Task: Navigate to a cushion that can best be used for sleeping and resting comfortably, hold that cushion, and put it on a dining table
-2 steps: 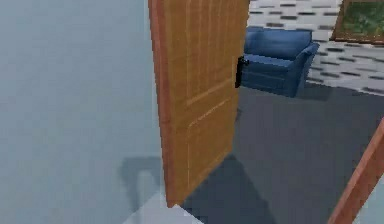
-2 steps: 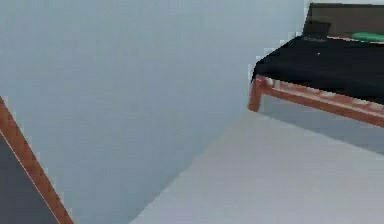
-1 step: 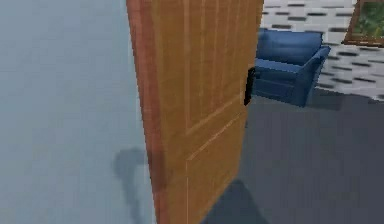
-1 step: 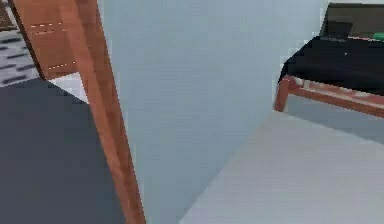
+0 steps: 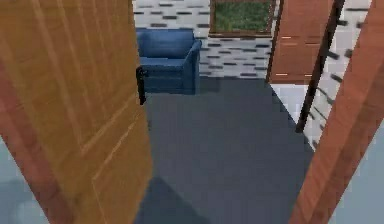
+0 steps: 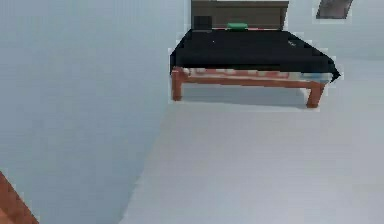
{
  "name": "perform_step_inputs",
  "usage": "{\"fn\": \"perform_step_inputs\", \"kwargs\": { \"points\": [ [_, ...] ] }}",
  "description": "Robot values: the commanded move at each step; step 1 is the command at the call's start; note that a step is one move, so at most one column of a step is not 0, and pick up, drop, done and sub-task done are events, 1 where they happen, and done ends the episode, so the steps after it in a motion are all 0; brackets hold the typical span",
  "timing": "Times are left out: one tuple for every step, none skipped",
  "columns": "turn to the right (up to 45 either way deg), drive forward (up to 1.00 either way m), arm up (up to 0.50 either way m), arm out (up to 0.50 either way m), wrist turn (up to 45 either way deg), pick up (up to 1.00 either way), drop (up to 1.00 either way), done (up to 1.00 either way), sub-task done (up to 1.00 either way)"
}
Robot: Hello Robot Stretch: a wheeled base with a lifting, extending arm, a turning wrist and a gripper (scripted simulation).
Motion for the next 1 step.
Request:
{"fn": "perform_step_inputs", "kwargs": {
  "points": [
    [0.0, 1.00, 0.00, 0.00, 0.0, 0.00, 0.00, 0.00, 0.00]
  ]
}}
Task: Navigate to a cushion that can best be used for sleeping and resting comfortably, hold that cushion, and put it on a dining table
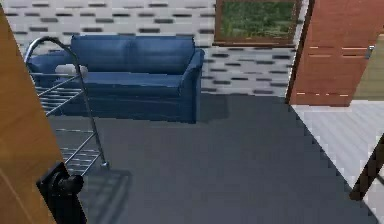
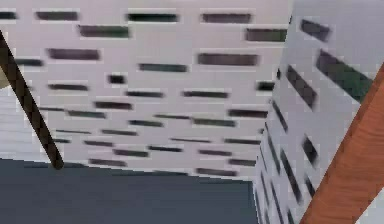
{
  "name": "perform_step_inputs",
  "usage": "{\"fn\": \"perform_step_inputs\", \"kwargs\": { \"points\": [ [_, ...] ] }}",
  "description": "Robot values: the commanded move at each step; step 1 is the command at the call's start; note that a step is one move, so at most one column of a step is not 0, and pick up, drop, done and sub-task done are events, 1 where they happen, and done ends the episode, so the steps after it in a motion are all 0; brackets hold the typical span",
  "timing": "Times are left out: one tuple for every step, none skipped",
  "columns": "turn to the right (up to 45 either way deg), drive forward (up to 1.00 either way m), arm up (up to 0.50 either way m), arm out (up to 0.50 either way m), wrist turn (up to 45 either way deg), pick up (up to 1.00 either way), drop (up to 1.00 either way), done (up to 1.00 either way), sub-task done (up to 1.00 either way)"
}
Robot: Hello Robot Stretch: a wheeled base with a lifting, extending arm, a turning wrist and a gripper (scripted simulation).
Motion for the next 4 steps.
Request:
{"fn": "perform_step_inputs", "kwargs": {
  "points": [
    [3.0, 0.00, 0.00, 0.00, 0.0, 0.00, 0.00, 0.00, 0.00],
    [0.0, 0.55, 0.00, 0.00, 0.0, 0.00, 0.00, 0.00, 0.00],
    [-24.0, 0.00, 0.00, 0.00, 0.0, 0.00, 0.00, 0.00, 0.00],
    [0.0, 1.00, 0.00, 0.00, 0.0, 0.00, 0.00, 0.00, 0.00]
  ]
}}
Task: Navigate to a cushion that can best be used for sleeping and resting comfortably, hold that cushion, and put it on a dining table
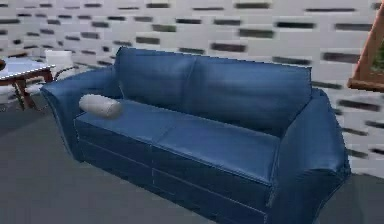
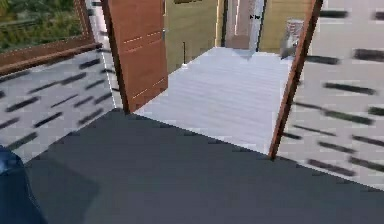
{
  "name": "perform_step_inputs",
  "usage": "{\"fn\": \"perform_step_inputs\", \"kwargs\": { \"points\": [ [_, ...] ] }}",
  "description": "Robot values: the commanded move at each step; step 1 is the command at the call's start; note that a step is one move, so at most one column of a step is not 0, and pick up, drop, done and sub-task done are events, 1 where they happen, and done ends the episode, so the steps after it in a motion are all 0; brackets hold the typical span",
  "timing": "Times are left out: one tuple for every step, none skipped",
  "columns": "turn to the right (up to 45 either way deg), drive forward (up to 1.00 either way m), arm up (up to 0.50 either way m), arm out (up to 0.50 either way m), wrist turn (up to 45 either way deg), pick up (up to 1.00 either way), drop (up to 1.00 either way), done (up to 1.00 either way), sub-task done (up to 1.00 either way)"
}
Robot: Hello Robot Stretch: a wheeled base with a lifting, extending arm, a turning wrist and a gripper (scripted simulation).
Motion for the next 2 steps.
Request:
{"fn": "perform_step_inputs", "kwargs": {
  "points": [
    [0.0, 0.30, 0.00, 0.00, 0.0, 0.00, 0.00, 0.00, 0.00],
    [-39.0, 0.00, 0.00, 0.00, 0.0, 0.00, 0.00, 0.00, 0.00]
  ]
}}
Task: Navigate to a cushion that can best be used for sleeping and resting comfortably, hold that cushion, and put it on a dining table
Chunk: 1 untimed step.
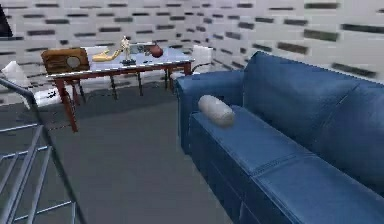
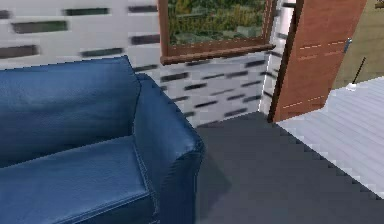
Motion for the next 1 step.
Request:
{"fn": "perform_step_inputs", "kwargs": {
  "points": [
    [0.0, 0.20, 0.00, 0.00, 0.0, 0.00, 0.00, 0.00, 0.00]
  ]
}}
